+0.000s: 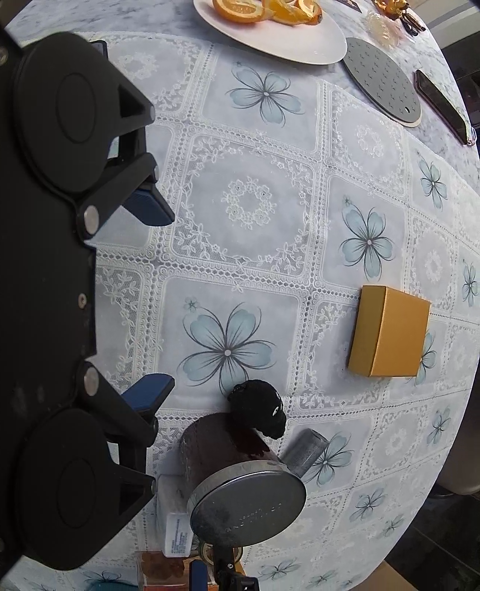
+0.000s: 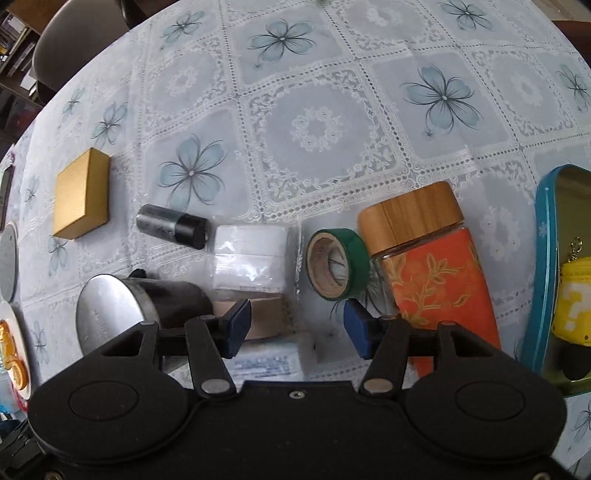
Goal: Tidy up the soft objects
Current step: 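Move both tools back toward the remaining cosmetics, then lower the right tool onto the green tape roll and close it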
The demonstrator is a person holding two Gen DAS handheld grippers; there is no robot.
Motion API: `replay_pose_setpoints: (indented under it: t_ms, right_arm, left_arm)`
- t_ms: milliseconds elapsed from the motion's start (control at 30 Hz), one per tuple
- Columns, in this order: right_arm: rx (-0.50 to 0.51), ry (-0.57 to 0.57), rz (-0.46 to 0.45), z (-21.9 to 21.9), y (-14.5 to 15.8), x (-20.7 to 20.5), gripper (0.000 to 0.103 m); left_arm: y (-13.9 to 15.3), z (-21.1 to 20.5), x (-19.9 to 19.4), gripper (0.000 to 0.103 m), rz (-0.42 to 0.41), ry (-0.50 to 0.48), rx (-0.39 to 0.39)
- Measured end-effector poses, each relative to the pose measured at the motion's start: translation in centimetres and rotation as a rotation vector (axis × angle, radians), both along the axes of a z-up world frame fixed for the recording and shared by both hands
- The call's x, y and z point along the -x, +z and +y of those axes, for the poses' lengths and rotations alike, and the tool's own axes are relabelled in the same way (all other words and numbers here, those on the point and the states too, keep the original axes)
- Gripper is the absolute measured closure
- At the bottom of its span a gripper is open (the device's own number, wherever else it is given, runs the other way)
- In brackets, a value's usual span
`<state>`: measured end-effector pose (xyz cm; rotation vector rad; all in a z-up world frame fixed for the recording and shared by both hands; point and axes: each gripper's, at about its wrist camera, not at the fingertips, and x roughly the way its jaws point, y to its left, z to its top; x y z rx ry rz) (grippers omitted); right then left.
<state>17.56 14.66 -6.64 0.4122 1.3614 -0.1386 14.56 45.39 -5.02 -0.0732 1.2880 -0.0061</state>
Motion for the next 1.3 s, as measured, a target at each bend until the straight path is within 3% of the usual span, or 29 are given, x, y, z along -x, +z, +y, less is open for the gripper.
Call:
replay_pose_setpoints:
  t_ms: [267, 367, 533, 633, 767, 867, 1233, 1300]
  right_arm:
    - [0.093, 0.054, -0.153, 0.8, 1.4, -3.7, 0.041]
    - [0.058, 0.123, -0.210, 1.1, 2.0, -5.2, 0.043]
    - [-0.027, 0.124, -0.239, 0.4, 1.9, -6.4, 0.043]
    - [-0.086, 0.167, -0.226, 0.7, 1.6, -6.8, 0.045]
    - [0.076, 0.160, -0.221, 1.4, 1.8, -7.1, 0.044]
    - [0.162, 0.188, -0.160, 1.9, 0.6, -7.7, 0.044]
    - [0.200, 0.235, -0.092, 3.7, -3.0, -8.6, 0.043]
    - [0.218, 0.246, -0.101, 3.9, -2.9, -8.4, 0.048]
  left_arm:
    - [0.6, 0.4, 1.2, 0.017, -0.005, 0.025, -0.006]
    - [0.8, 0.2, 1.4, 0.017, -0.011, 0.023, -0.009]
    - [0.8, -0.1, 1.5, 0.017, -0.009, 0.025, -0.007]
    - [0.6, -0.2, 1.5, 0.017, 0.003, 0.027, 0.002]
    - [0.5, -0.5, 1.2, 0.017, 0.000, 0.022, -0.007]
    - [0.7, -0.6, 0.7, 0.017, -0.005, 0.017, -0.011]
    - [2.8, 0.4, -2.4, 0.017, -0.083, 0.055, -0.068]
    - [3.1, 0.3, -3.5, 0.017, -0.088, 0.048, -0.070]
